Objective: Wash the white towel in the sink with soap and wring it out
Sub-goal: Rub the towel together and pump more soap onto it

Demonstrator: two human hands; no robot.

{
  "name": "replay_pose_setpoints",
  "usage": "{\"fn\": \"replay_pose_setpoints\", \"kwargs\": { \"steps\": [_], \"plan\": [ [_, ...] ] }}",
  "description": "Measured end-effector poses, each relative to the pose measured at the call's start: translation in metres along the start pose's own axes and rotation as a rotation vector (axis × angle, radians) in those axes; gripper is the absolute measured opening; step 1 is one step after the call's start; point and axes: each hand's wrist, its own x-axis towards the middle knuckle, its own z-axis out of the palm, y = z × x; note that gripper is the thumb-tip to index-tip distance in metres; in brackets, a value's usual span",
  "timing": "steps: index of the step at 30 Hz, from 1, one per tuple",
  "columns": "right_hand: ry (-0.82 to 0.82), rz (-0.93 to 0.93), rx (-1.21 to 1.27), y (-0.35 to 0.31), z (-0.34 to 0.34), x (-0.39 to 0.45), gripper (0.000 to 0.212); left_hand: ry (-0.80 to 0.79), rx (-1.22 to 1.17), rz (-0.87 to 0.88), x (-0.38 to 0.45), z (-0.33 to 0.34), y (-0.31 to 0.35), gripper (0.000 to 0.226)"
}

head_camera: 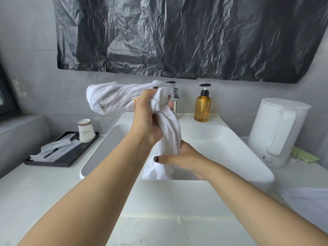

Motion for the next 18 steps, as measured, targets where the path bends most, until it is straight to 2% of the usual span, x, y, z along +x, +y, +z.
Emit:
{"fn": "replay_pose_setpoints", "kwargs": {
  "steps": [2, 4, 5, 7, 10, 13, 16, 18],
  "plan": [
    [0.036, 0.055, -0.004, 0.003, 0.000, 0.005, 0.058, 0.043, -0.065, -0.011, 0.003, -0.002, 0.002, 0.016],
    [0.041, 0.119, 0.044, 0.007, -0.005, 0.008, 0.050, 0.096, -0.082, -0.033, 0.007, -0.007, 0.007, 0.020],
    [0.039, 0.156, 0.088, 0.008, -0.008, 0.008, 0.048, 0.128, -0.056, -0.042, 0.008, -0.012, 0.010, 0.017],
    [0.070, 0.232, 0.191, 0.012, -0.014, 0.010, 0.061, 0.186, 0.068, -0.057, 0.009, -0.024, 0.013, 0.014],
    [0.134, 0.272, 0.311, 0.015, -0.020, 0.012, 0.067, 0.235, 0.249, -0.091, 0.006, -0.042, 0.012, 0.021],
    [0.143, 0.266, 0.439, 0.017, -0.027, 0.013, 0.050, 0.210, 0.321, -0.142, 0.004, -0.060, 0.010, 0.032],
    [0.077, 0.241, 0.594, 0.017, -0.032, 0.012, 0.038, 0.206, 0.401, -0.173, 0.006, -0.078, 0.010, 0.020],
    [0.072, 0.197, 0.665, 0.015, -0.034, 0.010, 0.018, 0.173, 0.483, -0.200, 0.005, -0.087, 0.010, 0.014]
  ]
}}
